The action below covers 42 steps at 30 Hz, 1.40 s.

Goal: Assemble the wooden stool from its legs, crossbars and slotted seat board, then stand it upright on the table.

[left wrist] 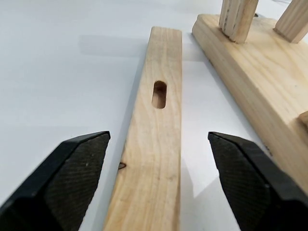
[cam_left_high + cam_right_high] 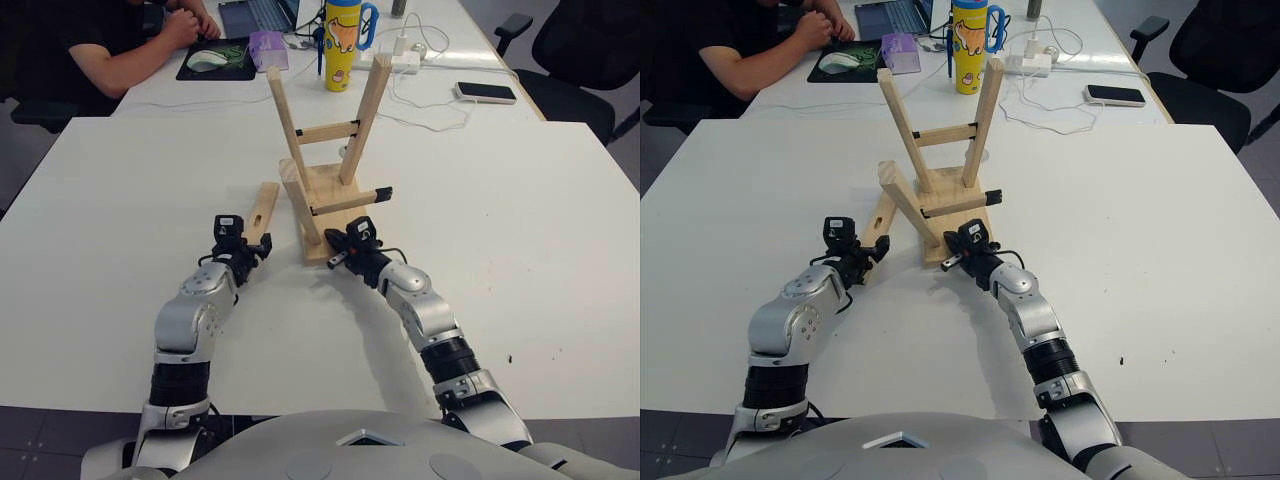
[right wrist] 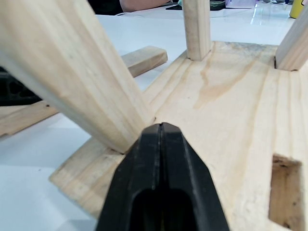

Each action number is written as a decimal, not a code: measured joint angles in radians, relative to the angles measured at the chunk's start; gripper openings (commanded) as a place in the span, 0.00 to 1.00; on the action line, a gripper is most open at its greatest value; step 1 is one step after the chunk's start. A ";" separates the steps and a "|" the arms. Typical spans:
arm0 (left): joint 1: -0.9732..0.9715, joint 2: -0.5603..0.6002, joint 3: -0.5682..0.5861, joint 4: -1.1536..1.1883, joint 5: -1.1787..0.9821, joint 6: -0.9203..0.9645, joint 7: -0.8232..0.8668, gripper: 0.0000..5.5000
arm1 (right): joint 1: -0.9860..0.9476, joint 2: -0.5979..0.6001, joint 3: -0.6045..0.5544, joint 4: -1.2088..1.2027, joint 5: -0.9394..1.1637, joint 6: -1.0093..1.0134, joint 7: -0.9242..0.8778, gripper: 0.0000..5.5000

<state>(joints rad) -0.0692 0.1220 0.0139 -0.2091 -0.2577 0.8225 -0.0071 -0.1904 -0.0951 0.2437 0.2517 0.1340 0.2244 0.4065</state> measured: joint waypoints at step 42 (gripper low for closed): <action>-0.169 0.112 0.194 0.166 0.065 -0.375 -0.097 0.38 | 0.011 -0.053 0.100 -0.041 -0.014 -0.017 0.211 0.00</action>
<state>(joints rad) -0.2379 0.2337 0.2076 -0.0433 -0.1929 0.4478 -0.1044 -0.1793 -0.1483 0.3434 0.2109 0.1199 0.2078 0.6179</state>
